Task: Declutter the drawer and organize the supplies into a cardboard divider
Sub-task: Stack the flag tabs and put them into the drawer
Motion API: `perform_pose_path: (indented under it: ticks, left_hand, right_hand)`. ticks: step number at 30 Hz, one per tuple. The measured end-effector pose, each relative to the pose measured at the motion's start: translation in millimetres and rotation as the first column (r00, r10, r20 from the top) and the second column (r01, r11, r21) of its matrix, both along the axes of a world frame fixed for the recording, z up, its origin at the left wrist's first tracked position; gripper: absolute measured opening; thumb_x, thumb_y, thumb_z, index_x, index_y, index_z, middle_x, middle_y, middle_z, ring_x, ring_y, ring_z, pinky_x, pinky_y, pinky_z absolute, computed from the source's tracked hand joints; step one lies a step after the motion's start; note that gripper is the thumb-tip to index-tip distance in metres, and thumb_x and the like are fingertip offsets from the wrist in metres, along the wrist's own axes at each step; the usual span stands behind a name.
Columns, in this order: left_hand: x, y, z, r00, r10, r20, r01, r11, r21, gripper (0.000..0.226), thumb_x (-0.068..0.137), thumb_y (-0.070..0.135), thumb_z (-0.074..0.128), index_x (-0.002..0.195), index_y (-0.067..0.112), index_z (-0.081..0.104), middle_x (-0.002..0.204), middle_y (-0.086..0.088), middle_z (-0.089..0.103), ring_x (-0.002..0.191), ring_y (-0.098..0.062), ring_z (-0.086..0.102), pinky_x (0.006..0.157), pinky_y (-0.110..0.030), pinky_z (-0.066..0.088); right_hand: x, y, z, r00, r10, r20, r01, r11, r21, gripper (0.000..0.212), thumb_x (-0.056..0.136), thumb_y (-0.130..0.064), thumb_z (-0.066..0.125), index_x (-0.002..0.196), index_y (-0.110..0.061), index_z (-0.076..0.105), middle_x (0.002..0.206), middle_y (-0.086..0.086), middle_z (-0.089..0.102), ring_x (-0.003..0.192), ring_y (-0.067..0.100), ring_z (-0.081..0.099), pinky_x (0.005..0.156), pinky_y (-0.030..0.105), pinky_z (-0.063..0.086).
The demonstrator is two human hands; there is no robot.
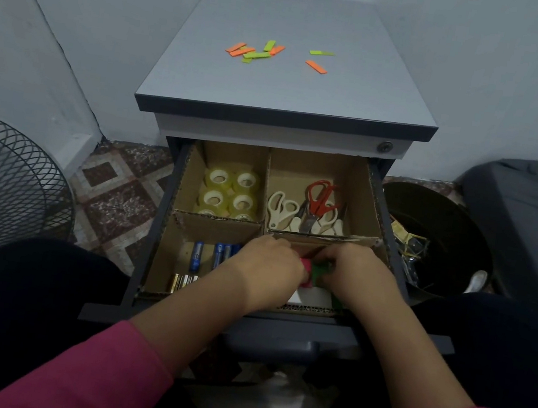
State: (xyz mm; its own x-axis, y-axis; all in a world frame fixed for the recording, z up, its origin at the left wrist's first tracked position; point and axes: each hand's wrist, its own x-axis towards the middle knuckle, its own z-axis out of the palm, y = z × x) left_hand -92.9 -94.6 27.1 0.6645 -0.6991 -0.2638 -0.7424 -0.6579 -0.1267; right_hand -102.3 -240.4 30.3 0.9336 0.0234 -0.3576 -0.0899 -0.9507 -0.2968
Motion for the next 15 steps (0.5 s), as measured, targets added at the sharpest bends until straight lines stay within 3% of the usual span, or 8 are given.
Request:
perform_pose_path:
  ticks: [8, 15]
  left_hand:
    - [-0.5, 1.1, 1.3, 1.0, 0.002, -0.003, -0.002, 1.0, -0.002, 0.038, 0.095, 0.011, 0.041, 0.129, 0.023, 0.055, 0.109, -0.005, 0.06, 0.105, -0.026, 0.052, 0.081, -0.037, 0.04]
    - [-2.2, 0.8, 4.5, 1.0, -0.007, -0.015, 0.008, 1.0, 0.025, 0.041, 0.095, 0.009, 0.041, 0.132, 0.022, 0.052, 0.111, -0.006, 0.059, 0.106, -0.027, 0.051, 0.087, -0.039, 0.042]
  right_hand:
    - [-0.8, 1.5, 0.4, 1.0, 0.0, -0.008, 0.0, 1.0, 0.007, 0.036, 0.083, -0.023, 0.064, 0.117, -0.037, 0.066, 0.113, 0.002, 0.066, 0.101, 0.023, 0.062, 0.087, 0.037, 0.053]
    - [0.8, 0.4, 0.1, 0.999, -0.032, -0.015, 0.032, 0.999, 0.01, 0.036, 0.084, -0.018, 0.062, 0.116, -0.035, 0.067, 0.113, 0.001, 0.066, 0.1, 0.021, 0.062, 0.086, 0.036, 0.054]
